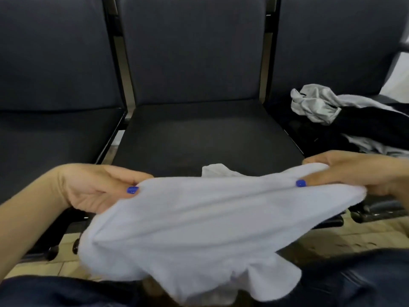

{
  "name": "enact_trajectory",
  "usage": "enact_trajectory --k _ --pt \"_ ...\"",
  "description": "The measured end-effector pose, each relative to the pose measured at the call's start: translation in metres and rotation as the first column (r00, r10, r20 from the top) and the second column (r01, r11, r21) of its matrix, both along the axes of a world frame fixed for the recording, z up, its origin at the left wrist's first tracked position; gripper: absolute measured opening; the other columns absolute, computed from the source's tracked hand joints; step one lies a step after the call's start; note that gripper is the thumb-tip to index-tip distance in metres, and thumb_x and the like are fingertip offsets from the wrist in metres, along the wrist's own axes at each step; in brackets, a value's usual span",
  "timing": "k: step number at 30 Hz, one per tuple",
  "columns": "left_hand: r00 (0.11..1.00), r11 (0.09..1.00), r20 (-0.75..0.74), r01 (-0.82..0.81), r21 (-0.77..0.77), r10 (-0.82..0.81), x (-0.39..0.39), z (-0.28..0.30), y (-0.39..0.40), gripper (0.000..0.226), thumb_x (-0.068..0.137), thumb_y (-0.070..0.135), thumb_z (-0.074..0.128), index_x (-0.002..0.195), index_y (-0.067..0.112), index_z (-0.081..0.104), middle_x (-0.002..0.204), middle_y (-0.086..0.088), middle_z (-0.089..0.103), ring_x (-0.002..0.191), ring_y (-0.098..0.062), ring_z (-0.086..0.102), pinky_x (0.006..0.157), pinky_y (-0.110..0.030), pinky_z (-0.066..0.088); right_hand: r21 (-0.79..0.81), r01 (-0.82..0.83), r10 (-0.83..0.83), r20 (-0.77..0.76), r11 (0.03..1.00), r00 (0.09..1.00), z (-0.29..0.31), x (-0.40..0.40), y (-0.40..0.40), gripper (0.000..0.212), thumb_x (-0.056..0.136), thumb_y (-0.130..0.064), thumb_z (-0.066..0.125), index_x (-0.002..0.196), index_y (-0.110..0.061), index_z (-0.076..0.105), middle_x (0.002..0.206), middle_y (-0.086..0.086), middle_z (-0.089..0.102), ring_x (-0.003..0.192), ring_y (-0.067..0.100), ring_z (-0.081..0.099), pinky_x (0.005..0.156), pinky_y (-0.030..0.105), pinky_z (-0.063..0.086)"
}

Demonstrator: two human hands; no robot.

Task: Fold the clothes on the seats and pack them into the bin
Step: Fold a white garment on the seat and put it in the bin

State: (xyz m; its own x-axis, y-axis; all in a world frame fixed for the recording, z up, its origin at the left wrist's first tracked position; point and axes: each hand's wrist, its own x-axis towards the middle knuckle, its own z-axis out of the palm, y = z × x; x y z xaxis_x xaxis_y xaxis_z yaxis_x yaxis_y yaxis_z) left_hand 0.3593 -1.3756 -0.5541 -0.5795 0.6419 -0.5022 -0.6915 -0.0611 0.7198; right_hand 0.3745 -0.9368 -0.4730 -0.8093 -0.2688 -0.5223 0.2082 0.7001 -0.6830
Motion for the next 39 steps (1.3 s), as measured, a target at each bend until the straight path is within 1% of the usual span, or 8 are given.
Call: enact_trajectory --k 5,9,17,21,24,29,32,39 --pt "0.947 0.933 -0.313 -0.041 -0.357 -0.079 0.012 0.027 0.006 0.033 0.067 0.004 0.079 0.094 0.007 0.061 0.098 -0.023 0.055 0.049 -0.006 0.06 0.042 -0.012 0.044 0.05 0.028 -0.031 0.069 0.998 0.997 -0.009 -0.005 0.005 0.04 0.068 -0.024 0.084 0.092 -0.001 0.063 0.078 0.008 0.071 0.067 0.02 0.068 0.05 0.026 0.05" --pt "0.963 0.968 -0.225 0.093 -0.231 -0.147 0.015 0.037 0.014 0.025 0.074 0.007 0.077 0.095 0.012 0.065 0.09 -0.013 0.061 0.054 -0.014 0.048 0.043 -0.02 0.033 -0.042 0.106 -0.102 0.092 0.993 0.991 -0.019 -0.014 -0.009 0.022 0.088 0.001 0.056 0.108 -0.002 0.062 0.094 0.016 0.072 0.078 0.024 0.071 0.057 0.03 0.056" --pt "0.713 0.833 -0.567 -0.548 -0.083 0.413 -0.021 0.054 -0.045 0.036 0.075 0.028 0.068 0.104 0.01 0.055 0.115 -0.024 0.053 0.096 -0.034 0.057 0.078 -0.056 0.048 -0.552 0.095 -0.162 -0.074 0.829 0.984 0.017 -0.031 -0.014 0.035 0.068 0.01 0.055 0.09 -0.014 0.07 0.084 0.011 0.073 0.072 0.021 0.071 0.054 0.027 0.057" --pt "0.75 0.771 -0.627 -0.521 -0.366 0.209 -0.019 0.041 -0.022 0.015 0.06 0.014 0.062 0.074 0.016 0.065 0.077 -0.006 0.063 0.066 -0.015 0.061 0.062 -0.031 0.047 0.134 -0.14 0.122 0.135 0.981 0.983 -0.015 -0.056 -0.022 0.044 0.065 0.004 0.072 0.106 -0.008 0.061 0.11 0.019 0.067 0.1 0.036 0.066 0.081 0.045 0.054" --pt "0.85 0.647 -0.447 -0.179 -0.741 -0.277 -0.008 0.019 0.007 0.02 0.075 0.008 0.067 0.095 0.01 0.063 0.092 -0.013 0.063 0.071 -0.019 0.062 0.055 -0.029 0.048 0.548 -0.43 0.221 0.405 0.717 0.887 -0.036 -0.067 -0.047 0.032 0.081 -0.011 0.072 0.104 -0.016 0.05 0.127 0.012 0.054 0.099 0.027 0.062 0.079 0.038 0.057" --pt "0.784 0.391 -0.339 -0.134 -0.911 -0.521 -0.023 0.005 0.029 0.025 0.064 0.016 0.062 0.086 0.027 0.062 0.095 0.005 0.063 0.088 -0.009 0.06 0.071 -0.018 0.05 0.406 -0.227 0.133 0.246 0.885 0.96 -0.044 -0.079 -0.089 0.047 0.079 -0.058 0.065 0.106 -0.022 0.05 0.124 0.007 0.055 0.099 0.024 0.063 0.091 0.036 0.054" --pt "0.738 0.326 -0.367 -0.208 -0.922 -0.567 -0.029 -0.009 0.052 0.02 0.084 0.016 0.056 0.099 0.028 0.052 0.102 0.007 0.06 0.094 -0.009 0.057 0.082 -0.021 0.049 0.354 -0.085 0.05 0.109 0.931 0.993 -0.067 -0.085 -0.111 0.074 0.078 -0.048 0.072 0.135 -0.011 0.042 0.135 0.005 0.049 0.118 0.025 0.054 0.101 0.036 0.046" --pt "0.898 0.74 -0.383 -0.407 -0.536 0.216 -0.045 -0.013 0.11 0.061 0.092 0.027 0.06 0.144 0.024 0.03 0.136 0.001 0.047 0.102 -0.016 0.057 0.079 -0.026 0.048 -0.445 0.286 -0.172 0.28 0.848 0.945 -0.081 -0.111 -0.137 0.052 0.078 0.005 0.068 0.124 -0.013 0.055 0.115 0.012 0.067 0.103 0.029 0.066 0.092 0.044 0.052"
